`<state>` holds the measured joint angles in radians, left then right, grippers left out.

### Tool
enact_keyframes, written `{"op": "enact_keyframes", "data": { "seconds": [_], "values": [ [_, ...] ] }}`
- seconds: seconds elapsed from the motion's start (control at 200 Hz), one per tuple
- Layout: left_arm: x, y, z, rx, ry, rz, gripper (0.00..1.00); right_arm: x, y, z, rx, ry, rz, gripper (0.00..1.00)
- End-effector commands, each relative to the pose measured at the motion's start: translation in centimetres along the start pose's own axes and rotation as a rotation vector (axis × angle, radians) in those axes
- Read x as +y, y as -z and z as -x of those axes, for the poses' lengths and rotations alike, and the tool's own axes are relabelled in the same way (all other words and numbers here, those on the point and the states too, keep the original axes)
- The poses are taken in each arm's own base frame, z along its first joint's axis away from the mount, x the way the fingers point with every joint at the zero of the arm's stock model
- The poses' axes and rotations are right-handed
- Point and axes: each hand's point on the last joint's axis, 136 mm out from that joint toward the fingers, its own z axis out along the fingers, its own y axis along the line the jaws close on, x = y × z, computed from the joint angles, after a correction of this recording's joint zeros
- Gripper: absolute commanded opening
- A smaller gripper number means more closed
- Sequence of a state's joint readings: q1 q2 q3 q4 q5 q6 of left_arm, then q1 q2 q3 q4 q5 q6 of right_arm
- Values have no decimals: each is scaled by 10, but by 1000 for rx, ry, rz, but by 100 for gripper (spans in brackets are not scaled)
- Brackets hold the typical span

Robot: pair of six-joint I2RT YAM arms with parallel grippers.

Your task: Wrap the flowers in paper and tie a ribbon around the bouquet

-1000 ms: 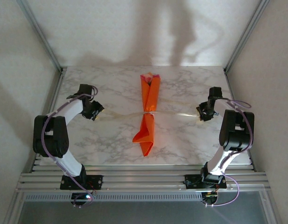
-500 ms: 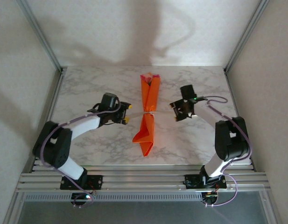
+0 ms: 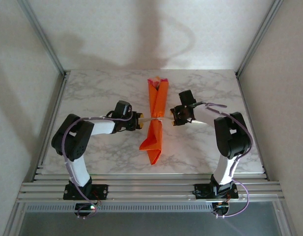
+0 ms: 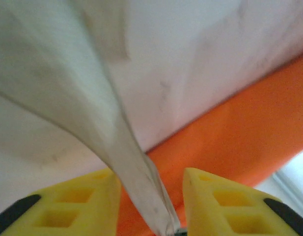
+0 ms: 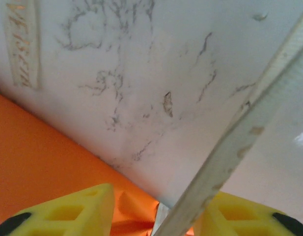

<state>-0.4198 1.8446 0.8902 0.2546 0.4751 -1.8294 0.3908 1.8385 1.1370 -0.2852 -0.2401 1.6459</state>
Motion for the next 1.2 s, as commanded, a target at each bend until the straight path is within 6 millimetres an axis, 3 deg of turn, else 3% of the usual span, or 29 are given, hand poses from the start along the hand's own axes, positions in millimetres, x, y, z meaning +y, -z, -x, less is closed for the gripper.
{"op": "enact_keyframes", "data": {
  "seconds": [0.0, 0.05, 0.11, 0.435, 0.646, 1.196],
  "values": [
    [-15, 0, 3, -5, -6, -39, 11, 3, -2, 1, -8, -3, -8, 26],
    [-16, 2, 4, -9, -6, -47, 0, 3, 0, 3, -21, 9, -17, 13],
    [-17, 5, 7, -11, -5, -55, 0, 3, 3, 7, -36, 14, -19, 0],
    [-45, 46, 22, -71, -89, -131, 0, 20, 30, 29, -133, 152, 66, 0],
    [-38, 62, 40, -104, -89, -137, 0, 4, 28, 45, -130, 133, 65, 0],
    [-20, 71, 48, -122, -84, -108, 0, -19, 42, 81, -195, 101, 35, 0]
  ]
}}
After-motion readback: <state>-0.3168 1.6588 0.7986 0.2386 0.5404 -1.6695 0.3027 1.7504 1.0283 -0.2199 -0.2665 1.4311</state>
